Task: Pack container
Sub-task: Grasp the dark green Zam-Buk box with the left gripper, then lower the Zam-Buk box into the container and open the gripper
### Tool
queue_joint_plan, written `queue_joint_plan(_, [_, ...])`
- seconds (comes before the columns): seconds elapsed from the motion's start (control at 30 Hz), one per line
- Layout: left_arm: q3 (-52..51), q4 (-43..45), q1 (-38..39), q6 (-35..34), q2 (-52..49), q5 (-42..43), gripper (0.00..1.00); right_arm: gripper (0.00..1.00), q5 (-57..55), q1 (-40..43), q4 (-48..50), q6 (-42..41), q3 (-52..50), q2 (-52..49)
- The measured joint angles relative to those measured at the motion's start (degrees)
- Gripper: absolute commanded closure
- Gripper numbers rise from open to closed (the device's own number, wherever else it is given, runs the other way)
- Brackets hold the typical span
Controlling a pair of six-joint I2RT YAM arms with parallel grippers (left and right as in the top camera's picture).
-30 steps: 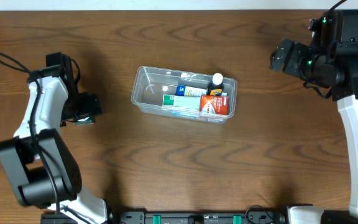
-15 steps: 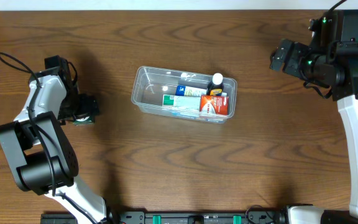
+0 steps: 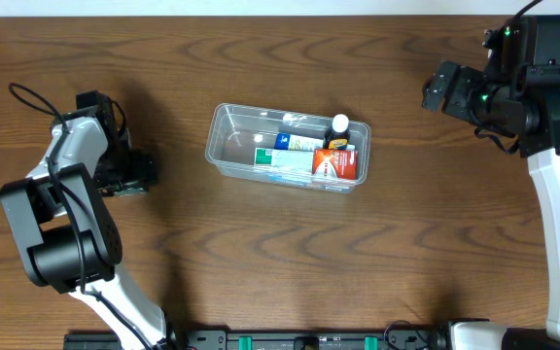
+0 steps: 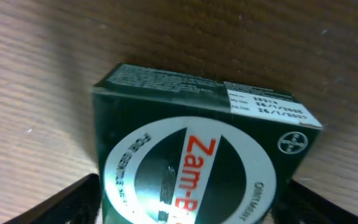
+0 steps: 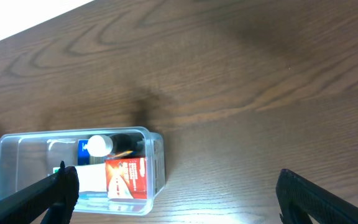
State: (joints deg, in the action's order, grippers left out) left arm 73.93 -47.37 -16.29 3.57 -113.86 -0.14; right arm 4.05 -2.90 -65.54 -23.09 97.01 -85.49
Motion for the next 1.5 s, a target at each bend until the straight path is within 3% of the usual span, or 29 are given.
queue_joint_plan(0.1, [0.02,0.02,0.00,0.22,-0.07,0.22,0.39,0.01,0.00,0.00,0.00,0.00,0.00,0.00])
queue_joint_plan(0.33, [0.07,-0.74,0.00,0.79,0.13,0.15,0.57,0.01,0.00,0.00,0.00,0.00,0.00,0.00])
queue_joint_plan(0.53, [1.95,-3.61,0.28,0.79,3.69,0.15,0.57,0.01,0.00,0.00,0.00,0.00,0.00,0.00])
queue_joint_plan(0.7, [4.07,-5.84,2.62,0.76,13.18,0.59,0.57,0.01,0.00,0.00,0.00,0.00,0.00,0.00])
queue_joint_plan(1.0, [4.81,-7.72,18.43,-5.35,27.85,4.26,0.57,0.01,0.00,0.00,0.00,0.00,0.00,0.00])
queue_joint_plan(1.23, [4.94,-3.41,32.94,-13.88,27.47,4.76,0.57,0.01,0.00,0.00,0.00,0.00,0.00,0.00])
queue_joint_plan(1.5, [4.94,2.58,42.99,-16.48,21.38,5.42,0.57,0.01,0.00,0.00,0.00,0.00,0.00,0.00])
